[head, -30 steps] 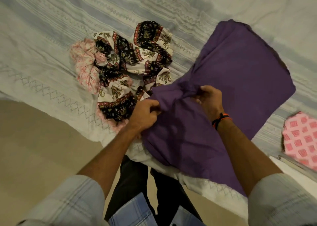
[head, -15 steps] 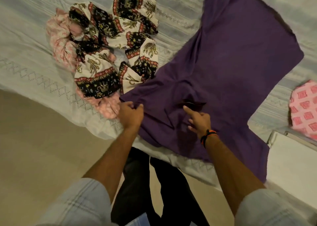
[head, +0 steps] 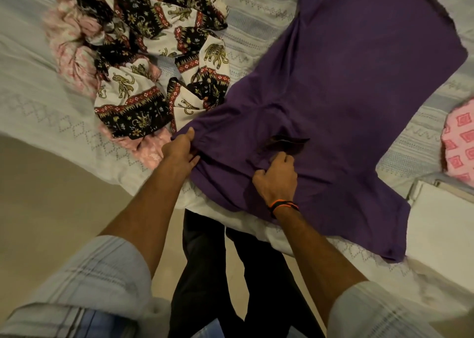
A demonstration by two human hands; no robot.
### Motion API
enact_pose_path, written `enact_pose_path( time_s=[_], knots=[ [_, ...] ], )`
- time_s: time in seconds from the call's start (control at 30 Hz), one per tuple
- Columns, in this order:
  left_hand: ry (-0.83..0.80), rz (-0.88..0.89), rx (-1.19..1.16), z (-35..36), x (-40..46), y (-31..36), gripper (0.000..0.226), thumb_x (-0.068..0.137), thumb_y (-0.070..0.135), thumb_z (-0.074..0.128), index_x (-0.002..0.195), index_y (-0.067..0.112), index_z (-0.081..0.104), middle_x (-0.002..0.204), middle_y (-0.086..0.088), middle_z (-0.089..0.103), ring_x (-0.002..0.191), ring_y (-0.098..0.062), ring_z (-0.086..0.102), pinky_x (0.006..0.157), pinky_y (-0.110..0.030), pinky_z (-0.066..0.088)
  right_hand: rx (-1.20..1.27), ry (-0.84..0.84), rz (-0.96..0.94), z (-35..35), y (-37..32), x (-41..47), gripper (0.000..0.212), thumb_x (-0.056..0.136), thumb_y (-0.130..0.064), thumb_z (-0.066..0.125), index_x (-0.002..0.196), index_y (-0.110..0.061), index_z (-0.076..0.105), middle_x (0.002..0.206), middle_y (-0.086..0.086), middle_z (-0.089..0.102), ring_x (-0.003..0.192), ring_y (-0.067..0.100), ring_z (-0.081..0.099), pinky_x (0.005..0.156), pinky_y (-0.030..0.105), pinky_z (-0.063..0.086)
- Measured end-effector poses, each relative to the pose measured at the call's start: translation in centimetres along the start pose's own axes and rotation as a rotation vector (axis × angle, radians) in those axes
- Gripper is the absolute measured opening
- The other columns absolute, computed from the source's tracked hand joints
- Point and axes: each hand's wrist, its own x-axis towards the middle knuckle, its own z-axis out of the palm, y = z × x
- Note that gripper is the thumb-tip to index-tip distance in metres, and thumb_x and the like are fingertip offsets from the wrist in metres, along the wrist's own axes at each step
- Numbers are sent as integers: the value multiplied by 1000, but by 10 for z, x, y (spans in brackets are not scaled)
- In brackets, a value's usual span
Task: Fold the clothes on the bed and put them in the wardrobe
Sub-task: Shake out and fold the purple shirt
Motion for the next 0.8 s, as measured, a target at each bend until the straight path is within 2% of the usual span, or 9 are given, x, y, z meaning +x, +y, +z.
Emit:
enact_pose_path(
  time_s=[0.07, 0.13, 0.23, 0.37, 0.47, 0.57, 0.63, 0.7, 0.8],
  knots=[
    [-21, -14, -38, -2, 2, 2, 47, 89, 33, 69, 132, 20, 54, 121, -3, 66, 91, -18, 64, 59, -31, 49, 49, 36, -15, 2, 2, -5, 25, 78, -14, 60, 101, -4, 56, 113, 15, 55, 86, 37, 59, 72, 39, 44],
    [-33, -22, -80, -4, 2, 3, 42, 93, 33, 65, 132, 21, 54, 123, -4, 65, 90, -18, 64, 61, -31, 50, 267, 130, 177, 2, 0, -6, 14, 84, -10, 55, 96, -4, 60, 104, 17, 63, 85, 36, 59, 74, 38, 45],
    [-46, -36, -120, -5, 4, 3, 38, 96, 30, 61, 132, 20, 54, 123, -5, 66, 89, -18, 65, 64, -33, 52, 727, 85, 694, 3, 3, 3, 17, 92, -7, 56, 106, 1, 62, 106, 17, 66, 83, 27, 64, 64, 24, 51],
    [-76, -42, -118, -5, 5, 3, 38, 95, 30, 62, 131, 19, 56, 122, -6, 66, 92, -19, 65, 70, -34, 54, 1091, 32, 845, 6, 10, -4, 31, 89, -11, 56, 117, 2, 57, 120, 16, 60, 88, 25, 63, 61, 33, 61],
    [-97, -44, -117, -7, 7, 5, 40, 94, 32, 64, 131, 18, 57, 122, -6, 66, 93, -19, 65, 66, -33, 54, 969, 80, 658, 12, 9, -18, 43, 81, -29, 68, 117, -14, 49, 111, 10, 62, 87, 22, 66, 72, 45, 62],
    [-99, -41, -113, -8, 9, 5, 40, 95, 30, 63, 132, 16, 55, 126, -8, 63, 93, -20, 65, 65, -33, 54, 663, 77, 503, 12, -5, -18, 85, 61, -67, 76, 121, -17, 42, 110, 1, 57, 98, 27, 64, 88, 45, 56],
    [-98, -35, -105, -9, 8, 5, 39, 95, 29, 62, 132, 17, 55, 128, -8, 63, 94, -20, 65, 65, -33, 54, 365, 70, 333, 10, -10, -9, 93, 63, -59, 81, 129, -9, 39, 127, 9, 52, 107, 33, 59, 90, 40, 50],
    [-99, -31, -100, -9, 7, 6, 37, 96, 28, 61, 132, 18, 56, 128, -8, 63, 96, -20, 65, 65, -33, 54, 104, 59, 181, 7, -14, -3, 74, 73, -38, 79, 127, -5, 40, 128, 15, 47, 103, 38, 60, 84, 41, 48],
    [-105, -33, -103, -11, 6, 7, 35, 97, 27, 59, 131, 19, 56, 129, -7, 63, 95, -19, 65, 65, -32, 54, 158, 65, 256, -1, -11, 1, 40, 79, -13, 63, 117, -3, 54, 120, 18, 58, 105, 40, 59, 84, 39, 47]
  ],
)
